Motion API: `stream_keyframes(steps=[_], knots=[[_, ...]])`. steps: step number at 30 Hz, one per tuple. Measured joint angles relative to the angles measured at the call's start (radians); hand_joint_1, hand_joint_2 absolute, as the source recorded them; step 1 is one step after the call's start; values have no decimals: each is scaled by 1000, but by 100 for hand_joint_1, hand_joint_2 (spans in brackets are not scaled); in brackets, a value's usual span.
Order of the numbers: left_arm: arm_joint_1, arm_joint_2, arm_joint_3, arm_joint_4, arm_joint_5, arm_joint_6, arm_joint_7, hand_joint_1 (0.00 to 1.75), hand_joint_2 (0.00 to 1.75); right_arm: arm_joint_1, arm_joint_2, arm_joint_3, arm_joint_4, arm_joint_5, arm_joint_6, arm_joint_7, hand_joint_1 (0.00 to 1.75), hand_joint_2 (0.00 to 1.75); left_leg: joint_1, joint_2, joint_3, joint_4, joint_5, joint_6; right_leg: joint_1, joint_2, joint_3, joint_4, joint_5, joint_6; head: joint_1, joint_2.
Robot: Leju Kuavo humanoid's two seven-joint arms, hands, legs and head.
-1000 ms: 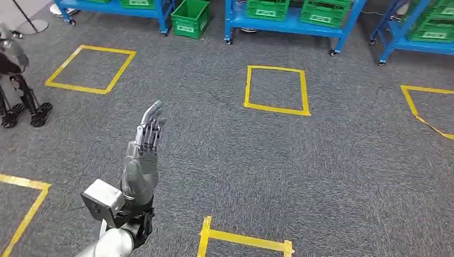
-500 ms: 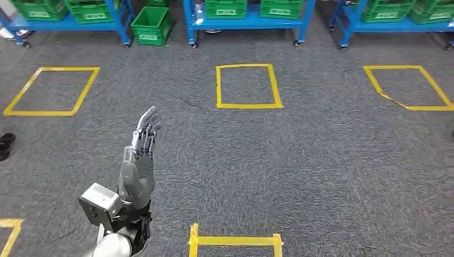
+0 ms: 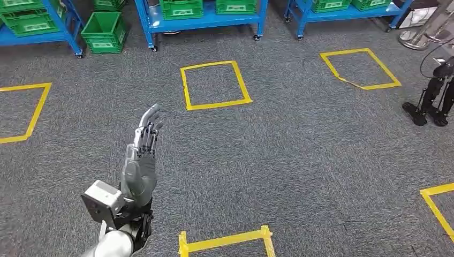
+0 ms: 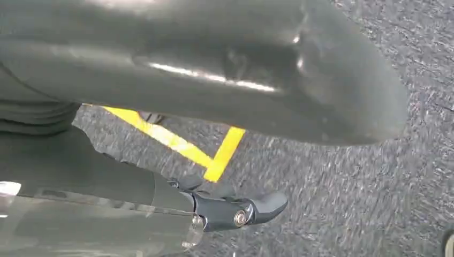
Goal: Take the parts from the cabinet and place them on the table.
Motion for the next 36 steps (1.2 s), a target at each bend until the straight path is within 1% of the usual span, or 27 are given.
stream_keyframes(steps=[2,4,6,7,8,9,11,13,15,17,18,19,20,21,23,24,25,26,27,28,30,31,32,33,34,35,36], knots=[[-5,0,0,2,10,-7,0,0,0,0,-3,0,0,1,-4,0,0,0,-3,-1,-5,1,-1,-10,7,-3,13,-17,-15,-9,-2,0],[-10,0,1,5,11,-8,0,0,0,2,-4,0,1,1,-7,0,0,0,-7,-11,-4,6,-6,6,5,-7,17,-23,-15,6,-2,0],[-17,-2,0,8,2,-11,3,0,0,0,-5,0,1,3,-8,0,0,0,-6,-20,0,-1,-4,2,6,-12,17,-23,-17,3,-2,0],[-19,-2,0,10,-12,-11,12,0,0,-1,-3,0,1,5,-8,0,0,0,-12,-24,0,-14,-10,9,2,-19,20,-16,-5,7,-3,0],[-20,-2,-1,11,-26,-11,21,0,0,-3,-2,0,0,10,-8,0,0,0,-11,-27,14,-40,-12,26,-3,-24,28,-15,3,18,-2,0],[-23,-2,-2,10,-39,-12,26,0,0,-3,-6,0,0,11,-9,0,0,0,-3,-29,48,-73,0,34,-7,-21,18,-5,-1,17,-9,0],[-34,-4,-2,11,-53,-12,32,0,0,-4,-3,1,0,18,-9,0,0,0,1,-38,81,-107,10,36,-9,-2,-15,58,-22,15,-2,0],[-34,-8,-3,13,-55,-11,38,0,0,-4,-9,0,0,19,-9,0,0,0,11,-49,94,-111,4,23,-16,5,-94,186,-73,28,0,0],[-32,-8,-4,16,-56,-11,38,0,0,-2,-11,0,1,20,-10,0,0,0,30,-63,110,-110,-10,-1,-33,4,-144,237,-68,47,-1,0],[-32,-9,-5,20,-58,-11,39,0,0,-4,-12,1,0,23,-10,0,0,0,60,-75,140,-108,-34,-36,-56,0,-107,136,-4,73,0,0],[-32,-9,-5,22,-58,-11,40,0,0,-5,-13,1,0,29,-9,0,0,0,75,-78,159,-103,-53,-57,-74,-11,-71,53,34,98,0,0],[-32,-9,-5,22,-58,-11,40,0,0,-3,-12,1,0,32,-9,0,0,0,72,-78,168,-97,-73,-82,-94,-33,-51,-8,74,129,5,0],[-30,-9,-5,23,-58,-11,42,0,0,-7,0,1,0,32,-9,3,0,0,83,-80,182,-77,-89,-93,-83,-19,-61,0,10,109,30,0],[-34,-9,-5,23,-58,-11,42,0,0,-14,-6,1,0,33,-8,3,0,0,78,-75,174,-92,-98,-98,-76,-7,-67,24,6,66,29,0],[-33,-11,-6,23,-60,-11,41,0,0,-14,-8,1,0,35,-7,3,0,0,82,-68,194,-95,-84,-107,-79,1,-66,36,-16,40,16,0],[-35,-11,-6,23,-60,-10,41,0,0,-13,-9,2,0,36,-7,3,0,0,86,-72,165,-50,-50,-116,-71,8,-54,40,-23,31,9,0],[-38,-11,-6,23,-60,-10,41,0,0,-7,-12,1,0,37,-7,3,0,0,87,-64,115,41,-7,-108,-69,14,-40,32,-33,20,-11,0],[-38,-11,-6,23,-60,-9,40,0,0,-3,-10,2,0,39,-7,3,0,0,79,-53,42,148,13,-95,-62,15,-19,21,-43,17,-19,0],[-37,-11,-6,24,-60,-9,41,0,0,-3,-10,2,1,40,-7,4,0,0,67,-50,-30,230,-8,-82,-55,19,7,6,-53,11,-24,0],[-37,-10,-6,25,-60,-9,41,0,0,-3,-10,2,1,41,-8,4,0,0,54,-48,-92,278,-58,-70,-47,24,39,-13,-64,3,-28,0],[-37,-10,-6,25,-60,-10,42,0,0,-3,-11,2,1,44,-10,7,0,0,31,-49,-174,283,-171,-49,-26,37,113,-49,-89,-9,-33,0],[-37,-10,-6,26,-60,-10,44,0,0,-3,-11,2,1,46,-10,11,0,0,20,-52,-201,261,-200,-31,-15,44,151,-64,-104,-13,-33,0],[-36,-10,-6,27,-57,-10,45,0,0,-3,-11,2,1,51,-11,12,0,0,9,-58,-219,220,-190,-15,-4,50,191,-77,-120,-18,-34,0],[-35,-10,-6,29,-50,-9,49,0,0,-3,-11,2,1,53,-12,13,0,0,-2,-69,-231,157,-120,9,7,54,229,-90,-139,-22,-35,0],[-35,-10,-6,31,-41,-8,52,0,0,1,-8,2,1,53,-11,15,0,0,-15,-95,-236,74,32,39,5,57,255,-99,-155,-25,-34,0],[-27,-11,-5,32,-29,-3,53,0,0,-2,3,2,1,55,-10,18,0,0,-39,-118,-243,-3,216,57,12,65,276,-92,-178,-20,-6,0],[-21,-11,-4,34,-13,4,53,0,0,-10,-5,2,1,57,-11,18,0,0,-45,-106,-232,7,230,45,8,83,287,-90,-199,-13,-2,0]])
